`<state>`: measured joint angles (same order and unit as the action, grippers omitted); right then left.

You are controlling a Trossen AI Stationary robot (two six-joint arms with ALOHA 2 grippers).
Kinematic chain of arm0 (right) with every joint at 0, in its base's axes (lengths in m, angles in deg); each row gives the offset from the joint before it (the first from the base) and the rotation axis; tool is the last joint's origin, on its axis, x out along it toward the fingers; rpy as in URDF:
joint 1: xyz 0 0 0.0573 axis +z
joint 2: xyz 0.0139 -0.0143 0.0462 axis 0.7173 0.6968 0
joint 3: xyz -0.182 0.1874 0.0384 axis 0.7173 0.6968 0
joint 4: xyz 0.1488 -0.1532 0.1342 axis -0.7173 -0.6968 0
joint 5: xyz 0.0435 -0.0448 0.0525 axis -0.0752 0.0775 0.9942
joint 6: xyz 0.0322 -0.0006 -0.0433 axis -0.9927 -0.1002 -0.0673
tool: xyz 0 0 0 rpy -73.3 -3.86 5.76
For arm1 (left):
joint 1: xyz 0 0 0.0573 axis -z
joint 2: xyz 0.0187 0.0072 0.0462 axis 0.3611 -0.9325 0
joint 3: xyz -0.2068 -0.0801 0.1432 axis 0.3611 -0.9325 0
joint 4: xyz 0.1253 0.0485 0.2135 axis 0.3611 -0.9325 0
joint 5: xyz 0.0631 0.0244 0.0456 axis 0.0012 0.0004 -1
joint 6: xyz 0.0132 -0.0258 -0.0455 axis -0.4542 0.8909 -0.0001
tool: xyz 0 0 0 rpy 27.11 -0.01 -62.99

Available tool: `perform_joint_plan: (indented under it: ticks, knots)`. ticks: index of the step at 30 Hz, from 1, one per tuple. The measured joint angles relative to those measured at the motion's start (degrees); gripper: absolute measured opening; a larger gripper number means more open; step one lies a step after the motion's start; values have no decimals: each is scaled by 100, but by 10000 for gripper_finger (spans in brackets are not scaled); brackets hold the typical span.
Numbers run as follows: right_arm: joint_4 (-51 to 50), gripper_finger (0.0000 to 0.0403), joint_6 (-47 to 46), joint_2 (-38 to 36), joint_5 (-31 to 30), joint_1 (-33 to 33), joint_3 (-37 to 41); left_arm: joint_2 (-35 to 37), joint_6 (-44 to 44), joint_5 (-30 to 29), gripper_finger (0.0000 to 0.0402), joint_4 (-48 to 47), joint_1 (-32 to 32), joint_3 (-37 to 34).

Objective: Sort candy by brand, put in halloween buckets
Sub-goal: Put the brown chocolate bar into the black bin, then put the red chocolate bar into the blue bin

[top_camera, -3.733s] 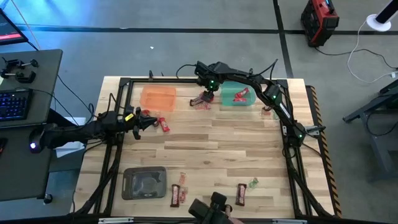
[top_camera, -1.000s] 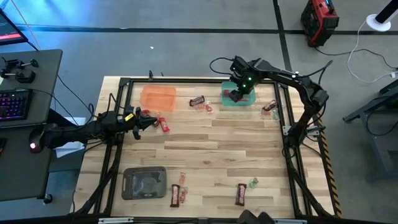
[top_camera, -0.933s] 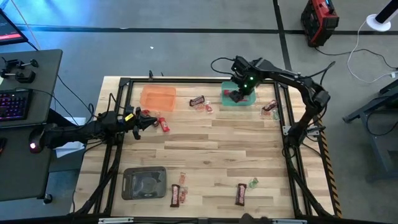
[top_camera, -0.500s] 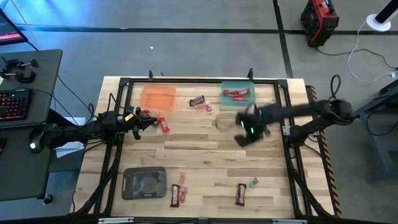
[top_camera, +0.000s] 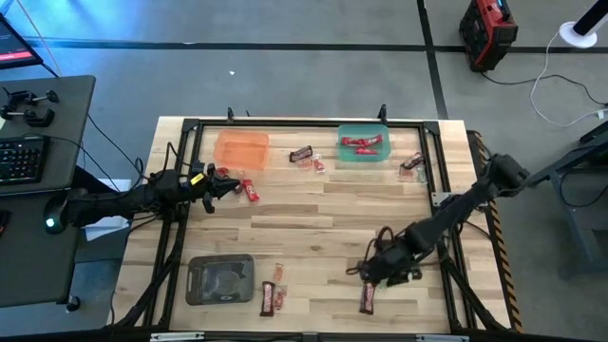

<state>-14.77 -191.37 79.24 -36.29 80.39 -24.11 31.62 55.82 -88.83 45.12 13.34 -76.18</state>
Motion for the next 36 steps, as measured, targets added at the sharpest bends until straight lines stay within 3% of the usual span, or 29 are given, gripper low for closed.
perform_joint_plan:
  ticks: [14, 36]
  knots:
    - [363, 227, -5, 1449, 62, -119, -474, 0, 4, 0, 0, 2, 0, -1]
    - [247, 227, 366, 1484, 137, -117, -477, 0, 4, 0, 0, 0, 0, 1]
